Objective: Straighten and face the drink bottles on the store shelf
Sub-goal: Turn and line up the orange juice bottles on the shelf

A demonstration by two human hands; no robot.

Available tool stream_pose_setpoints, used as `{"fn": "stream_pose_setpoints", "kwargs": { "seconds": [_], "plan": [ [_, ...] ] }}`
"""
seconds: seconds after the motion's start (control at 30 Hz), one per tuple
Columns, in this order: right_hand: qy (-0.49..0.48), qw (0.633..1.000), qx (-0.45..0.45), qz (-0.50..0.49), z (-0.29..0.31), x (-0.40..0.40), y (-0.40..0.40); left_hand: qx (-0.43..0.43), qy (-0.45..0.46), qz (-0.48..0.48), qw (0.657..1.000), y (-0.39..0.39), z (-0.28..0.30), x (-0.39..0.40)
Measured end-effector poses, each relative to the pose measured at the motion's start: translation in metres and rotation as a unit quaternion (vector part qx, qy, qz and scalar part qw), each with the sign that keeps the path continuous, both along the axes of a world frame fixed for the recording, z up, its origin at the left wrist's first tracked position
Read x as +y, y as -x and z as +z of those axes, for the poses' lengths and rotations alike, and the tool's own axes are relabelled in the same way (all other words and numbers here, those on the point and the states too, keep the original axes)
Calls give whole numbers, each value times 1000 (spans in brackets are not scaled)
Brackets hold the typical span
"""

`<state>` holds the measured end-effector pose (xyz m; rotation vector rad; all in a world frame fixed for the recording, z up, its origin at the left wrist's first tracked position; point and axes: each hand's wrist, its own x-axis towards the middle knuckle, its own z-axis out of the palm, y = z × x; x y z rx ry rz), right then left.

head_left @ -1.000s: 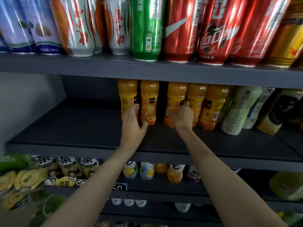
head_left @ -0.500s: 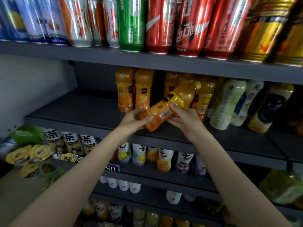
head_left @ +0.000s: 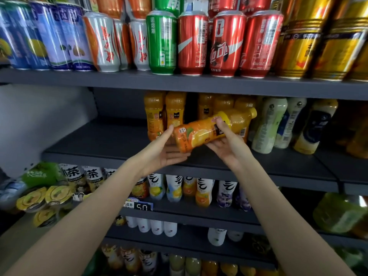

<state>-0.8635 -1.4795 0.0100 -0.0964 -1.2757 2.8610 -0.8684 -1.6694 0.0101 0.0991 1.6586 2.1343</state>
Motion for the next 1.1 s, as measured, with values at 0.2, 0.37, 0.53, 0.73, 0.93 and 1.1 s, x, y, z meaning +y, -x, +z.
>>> {"fn": "stream_pose_setpoints", "kwargs": {
  "seconds": [0.2,0.37,0.53,0.73,0.93,1.1],
  "plan": [
    [-51,998,-4,27,-3,-4,-14,-4,-30,-19,999,-4,-1,-7],
    [-70,997,-28,15,0,-11,-26,-6,-30,-16,999,-6,-3,-12],
    [-81,995,-47,-44,2,-18,-32,253,207,-1,945,-12,-10,-16],
    [-230,967,-9,-107,10,-25,-45,458,309,51,832,-16,-30,-13],
    [-608,755,185,-161,18,-25,-57,399,216,-27,891,-2,-26,-14],
    [-621,734,216,-169,25,-34,-64,407,186,-35,894,-1,-27,-14]
  ]
}}
